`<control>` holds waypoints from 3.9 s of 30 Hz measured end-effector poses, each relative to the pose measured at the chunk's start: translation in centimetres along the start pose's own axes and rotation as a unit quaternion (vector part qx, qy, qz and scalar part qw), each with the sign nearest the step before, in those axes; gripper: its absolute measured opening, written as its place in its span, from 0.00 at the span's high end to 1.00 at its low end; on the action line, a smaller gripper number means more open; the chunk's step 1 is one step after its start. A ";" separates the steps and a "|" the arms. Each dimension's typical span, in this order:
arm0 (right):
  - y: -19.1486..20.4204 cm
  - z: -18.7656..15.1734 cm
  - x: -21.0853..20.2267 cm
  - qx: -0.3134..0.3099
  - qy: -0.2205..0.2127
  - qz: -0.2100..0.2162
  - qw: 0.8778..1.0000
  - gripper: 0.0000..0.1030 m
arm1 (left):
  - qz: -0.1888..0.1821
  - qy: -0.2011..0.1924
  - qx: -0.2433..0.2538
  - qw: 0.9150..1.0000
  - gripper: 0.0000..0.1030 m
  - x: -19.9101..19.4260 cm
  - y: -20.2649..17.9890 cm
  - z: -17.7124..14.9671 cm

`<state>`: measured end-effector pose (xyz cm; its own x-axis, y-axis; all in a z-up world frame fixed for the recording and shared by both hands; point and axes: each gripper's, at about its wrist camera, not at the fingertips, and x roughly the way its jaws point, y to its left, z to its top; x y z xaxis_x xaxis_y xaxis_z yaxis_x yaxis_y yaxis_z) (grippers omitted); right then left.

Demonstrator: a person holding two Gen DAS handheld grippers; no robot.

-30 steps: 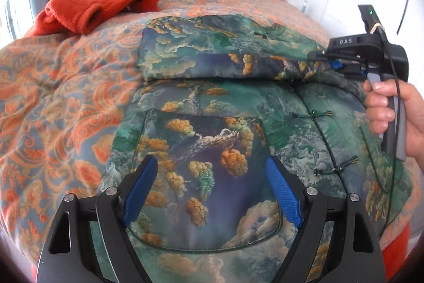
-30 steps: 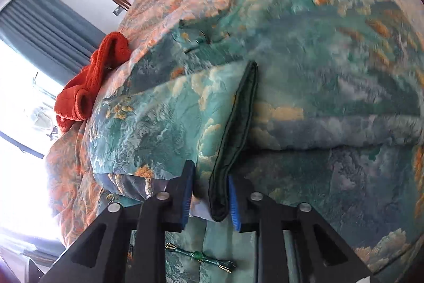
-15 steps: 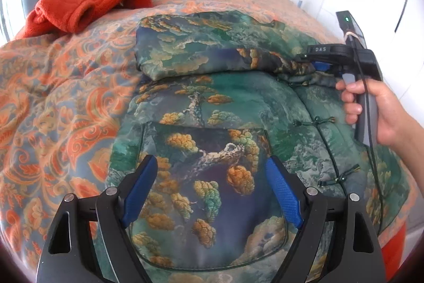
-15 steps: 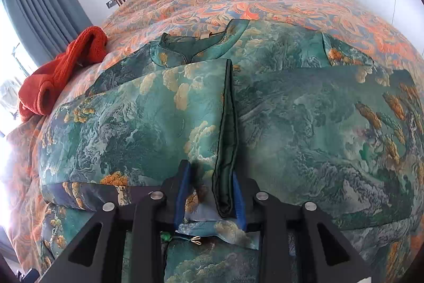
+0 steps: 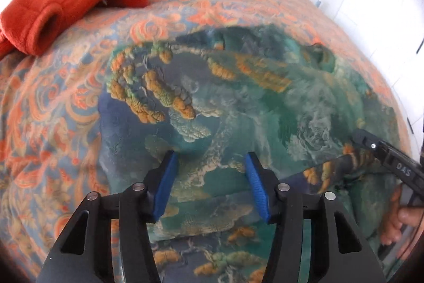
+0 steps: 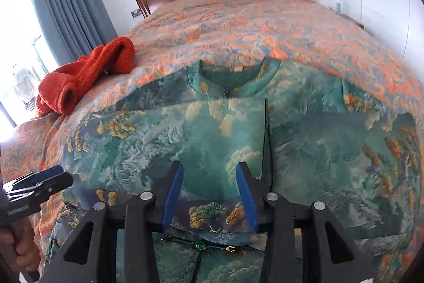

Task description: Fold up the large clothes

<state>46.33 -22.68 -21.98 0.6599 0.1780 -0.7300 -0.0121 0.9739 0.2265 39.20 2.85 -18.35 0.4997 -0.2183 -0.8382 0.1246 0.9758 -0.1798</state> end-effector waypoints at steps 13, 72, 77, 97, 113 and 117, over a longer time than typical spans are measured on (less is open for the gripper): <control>-1.7 -2.1 4.1 0.007 0.037 -0.003 0.999 0.73 | -0.021 0.022 -0.027 0.999 0.48 2.4 1.3 5.1; -3.6 -20.7 -25.3 -0.043 -0.028 -0.257 0.965 0.24 | 0.119 -0.100 0.006 0.988 0.06 -18.1 -0.9 -22.8; -4.0 -21.1 -26.3 -0.043 -0.031 -0.278 0.959 0.24 | 0.119 -0.104 0.000 0.987 0.06 -18.0 -1.0 -23.7; -4.9 -21.4 -28.8 -0.064 -0.047 -0.338 0.938 0.24 | 0.079 -0.073 -0.022 0.994 0.01 -19.5 3.0 -22.6; -19.5 -22.8 -29.2 0.109 0.023 -0.098 0.989 0.24 | -0.029 0.020 -0.046 0.998 0.01 -15.6 9.3 -20.9; -21.6 -23.9 -26.6 0.145 0.046 -0.040 0.988 0.24 | -0.026 0.037 -0.048 0.998 0.01 -13.1 9.6 -21.6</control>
<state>11.10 -45.07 -22.87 0.5793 0.1278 -0.8050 0.2610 0.9066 0.3317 15.30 15.35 -20.23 0.4301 -0.2697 -0.8616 0.0636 0.9610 -0.2691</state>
